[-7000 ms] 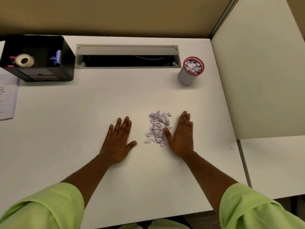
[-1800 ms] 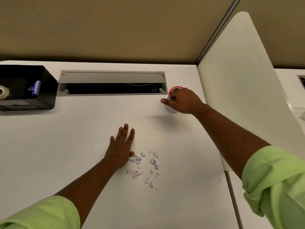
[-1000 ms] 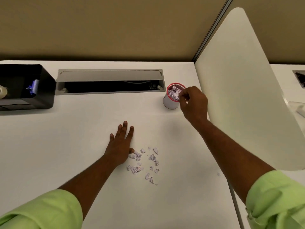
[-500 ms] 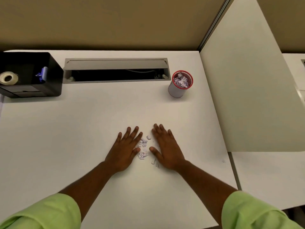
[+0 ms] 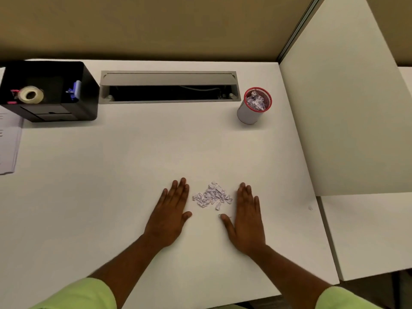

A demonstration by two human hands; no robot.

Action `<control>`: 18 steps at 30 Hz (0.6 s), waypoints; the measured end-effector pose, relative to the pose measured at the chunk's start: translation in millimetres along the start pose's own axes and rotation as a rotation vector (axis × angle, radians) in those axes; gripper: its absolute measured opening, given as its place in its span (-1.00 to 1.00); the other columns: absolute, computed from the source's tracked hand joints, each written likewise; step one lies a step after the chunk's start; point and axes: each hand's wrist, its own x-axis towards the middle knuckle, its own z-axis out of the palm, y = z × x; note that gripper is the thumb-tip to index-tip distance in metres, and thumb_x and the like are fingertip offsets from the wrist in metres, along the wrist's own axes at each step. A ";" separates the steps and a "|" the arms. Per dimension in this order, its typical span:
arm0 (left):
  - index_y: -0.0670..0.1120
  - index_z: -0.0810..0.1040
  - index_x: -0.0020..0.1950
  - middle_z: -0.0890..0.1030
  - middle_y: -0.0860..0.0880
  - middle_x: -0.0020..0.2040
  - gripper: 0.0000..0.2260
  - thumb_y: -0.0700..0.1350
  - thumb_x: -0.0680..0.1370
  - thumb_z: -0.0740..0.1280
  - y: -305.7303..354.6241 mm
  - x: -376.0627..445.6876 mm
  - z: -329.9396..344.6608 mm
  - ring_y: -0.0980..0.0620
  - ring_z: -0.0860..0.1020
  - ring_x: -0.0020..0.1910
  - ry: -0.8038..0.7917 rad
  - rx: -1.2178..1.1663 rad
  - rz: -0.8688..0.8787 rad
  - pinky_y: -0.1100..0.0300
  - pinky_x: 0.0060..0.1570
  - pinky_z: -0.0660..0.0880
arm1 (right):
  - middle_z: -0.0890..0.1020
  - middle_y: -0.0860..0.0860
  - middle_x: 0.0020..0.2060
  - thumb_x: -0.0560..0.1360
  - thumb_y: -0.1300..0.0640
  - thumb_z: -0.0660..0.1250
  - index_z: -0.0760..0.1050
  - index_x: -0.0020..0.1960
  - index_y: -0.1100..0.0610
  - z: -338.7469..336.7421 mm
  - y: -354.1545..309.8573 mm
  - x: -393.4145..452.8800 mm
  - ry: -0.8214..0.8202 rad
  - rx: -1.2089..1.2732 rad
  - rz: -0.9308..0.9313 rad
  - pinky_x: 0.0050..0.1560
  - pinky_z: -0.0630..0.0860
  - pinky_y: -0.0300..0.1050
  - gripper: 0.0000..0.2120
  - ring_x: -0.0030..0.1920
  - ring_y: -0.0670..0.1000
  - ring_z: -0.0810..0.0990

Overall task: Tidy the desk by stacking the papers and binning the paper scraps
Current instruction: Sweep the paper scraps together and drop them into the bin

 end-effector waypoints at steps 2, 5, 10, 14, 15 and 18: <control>-0.11 -0.17 0.61 -0.24 -0.06 0.61 -0.36 0.13 0.64 0.01 5.4 -0.5 3.9 -0.05 -0.21 0.58 -0.028 0.041 0.039 -0.04 0.50 -0.07 | -0.11 0.14 0.67 0.65 -0.21 0.15 -0.14 0.66 0.27 8.2 -19.3 -4.5 -0.022 -0.040 0.043 0.61 -0.02 0.24 -0.16 0.66 0.15 -0.13; -0.11 -0.19 0.60 -0.26 -0.07 0.60 -0.36 0.14 0.64 -0.03 20.2 5.3 10.4 -0.05 -0.24 0.58 -0.055 0.079 0.090 -0.05 0.49 -0.08 | -0.15 0.14 0.66 0.67 -0.20 0.06 -0.20 0.65 0.24 17.2 -50.2 5.1 -0.058 -0.058 0.076 0.60 -0.07 0.22 -0.20 0.66 0.13 -0.19; -0.07 -0.26 0.59 -0.31 -0.01 0.59 -0.37 0.12 0.66 -0.01 22.9 12.1 6.1 0.02 -0.31 0.56 -0.081 0.040 0.149 0.02 0.50 -0.17 | -0.21 0.04 0.66 0.71 -0.14 -0.01 -0.25 0.66 0.17 19.9 -64.0 30.9 -0.112 0.022 0.004 0.62 -0.11 0.18 -0.29 0.65 0.03 -0.26; -0.10 -0.21 0.60 -0.27 -0.05 0.60 -0.35 0.12 0.65 0.03 -4.7 6.0 -1.7 -0.01 -0.27 0.57 -0.036 0.067 0.086 0.00 0.52 -0.11 | 0.07 0.03 0.66 0.69 -0.05 0.16 0.02 0.66 0.20 7.0 -42.0 46.4 0.012 0.246 -0.110 0.60 0.13 0.16 -0.34 0.66 0.03 -0.01; -0.10 -0.18 0.61 -0.25 -0.05 0.61 -0.35 0.12 0.65 0.03 -13.9 5.0 -3.4 -0.02 -0.24 0.58 -0.020 0.080 0.049 -0.02 0.52 -0.07 | 0.13 0.05 0.65 0.67 -0.07 0.20 0.09 0.65 0.22 3.7 -35.3 49.7 0.046 0.266 -0.128 0.58 0.18 0.15 -0.33 0.66 0.04 0.04; -0.06 -0.17 0.61 -0.22 0.00 0.61 -0.37 0.16 0.65 0.00 -35.3 3.5 -9.7 0.01 -0.20 0.58 -0.003 0.103 0.003 -0.04 0.52 -0.03 | 0.15 0.06 0.64 0.61 -0.24 0.27 0.12 0.64 0.21 -2.1 -27.7 59.6 0.023 0.199 -0.223 0.60 0.14 0.16 -0.20 0.65 0.04 0.05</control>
